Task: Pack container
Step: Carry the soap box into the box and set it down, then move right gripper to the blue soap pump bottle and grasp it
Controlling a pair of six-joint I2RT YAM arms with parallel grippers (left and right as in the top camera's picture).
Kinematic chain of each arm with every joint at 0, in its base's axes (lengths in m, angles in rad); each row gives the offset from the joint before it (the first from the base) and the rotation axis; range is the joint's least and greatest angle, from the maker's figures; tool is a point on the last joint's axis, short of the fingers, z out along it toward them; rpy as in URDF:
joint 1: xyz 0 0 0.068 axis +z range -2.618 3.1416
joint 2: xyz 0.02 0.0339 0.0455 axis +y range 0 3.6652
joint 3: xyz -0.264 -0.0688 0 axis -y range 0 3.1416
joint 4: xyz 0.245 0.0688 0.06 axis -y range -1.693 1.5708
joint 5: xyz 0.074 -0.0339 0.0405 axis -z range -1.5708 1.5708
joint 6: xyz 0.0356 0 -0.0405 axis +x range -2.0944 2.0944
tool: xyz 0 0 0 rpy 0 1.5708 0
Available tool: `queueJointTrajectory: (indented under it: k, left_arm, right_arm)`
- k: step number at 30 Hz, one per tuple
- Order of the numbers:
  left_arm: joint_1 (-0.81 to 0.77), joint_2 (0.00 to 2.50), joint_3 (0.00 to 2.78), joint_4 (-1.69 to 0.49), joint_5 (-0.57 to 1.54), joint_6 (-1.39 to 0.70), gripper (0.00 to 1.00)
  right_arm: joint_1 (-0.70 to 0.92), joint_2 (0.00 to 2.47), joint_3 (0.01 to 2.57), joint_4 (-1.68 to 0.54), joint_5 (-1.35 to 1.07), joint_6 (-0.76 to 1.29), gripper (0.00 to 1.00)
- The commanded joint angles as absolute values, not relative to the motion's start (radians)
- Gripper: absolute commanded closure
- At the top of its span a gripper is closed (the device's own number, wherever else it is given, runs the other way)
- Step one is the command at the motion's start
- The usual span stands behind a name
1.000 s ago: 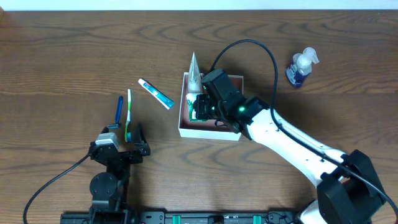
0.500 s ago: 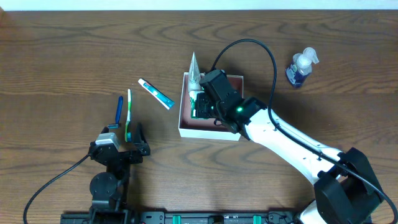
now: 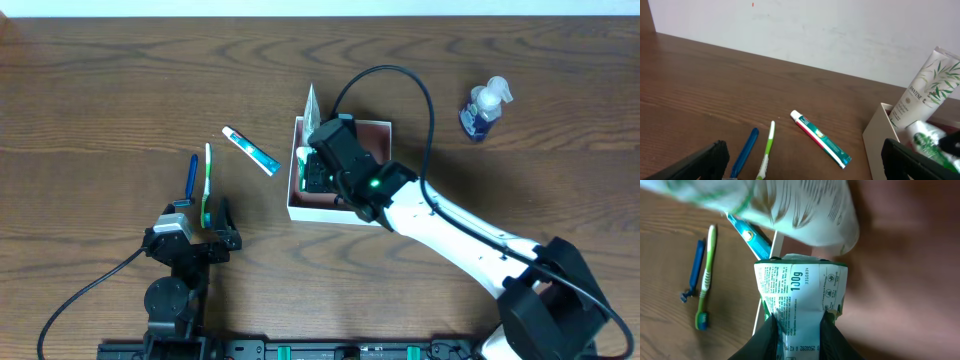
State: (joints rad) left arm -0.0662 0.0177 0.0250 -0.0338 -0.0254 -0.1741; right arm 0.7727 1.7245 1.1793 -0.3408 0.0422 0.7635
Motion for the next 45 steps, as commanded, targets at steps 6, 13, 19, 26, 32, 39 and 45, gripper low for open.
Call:
queueJointTrajectory:
  k: [6, 13, 19, 26, 32, 39, 45]
  left_arm:
    - [-0.065, 0.018, 0.004, -0.071, -0.033, -0.154, 0.02]
    - [-0.065, 0.018, 0.004, -0.071, -0.033, -0.154, 0.02]
    - [-0.065, 0.018, 0.004, -0.071, -0.033, -0.154, 0.02]
    - [-0.065, 0.018, 0.004, -0.071, -0.033, -0.154, 0.02]
    - [-0.065, 0.018, 0.004, -0.071, -0.033, -0.154, 0.02]
    - [-0.065, 0.018, 0.004, -0.071, -0.033, -0.154, 0.02]
    - [-0.065, 0.018, 0.004, -0.071, -0.033, -0.154, 0.02]
  right_arm:
    - [0.797, 1.807, 1.196, -0.295, 0.059, 0.793, 0.75]
    - [0.797, 1.824, 1.196, -0.29, 0.059, 0.793, 0.69]
    - [0.798, 1.824, 1.196, -0.284, 0.059, 0.793, 0.62]
    - [0.8, 1.821, 1.197, -0.287, 0.033, 0.775, 0.62]
    - [0.8, 1.743, 1.197, -0.354, 0.036, 0.743, 0.62]
    - [0.805, 1.542, 1.197, -0.504, 0.062, 0.716, 0.6]
    - [0.792, 1.341, 1.197, -0.61, 0.151, 0.716, 0.5]
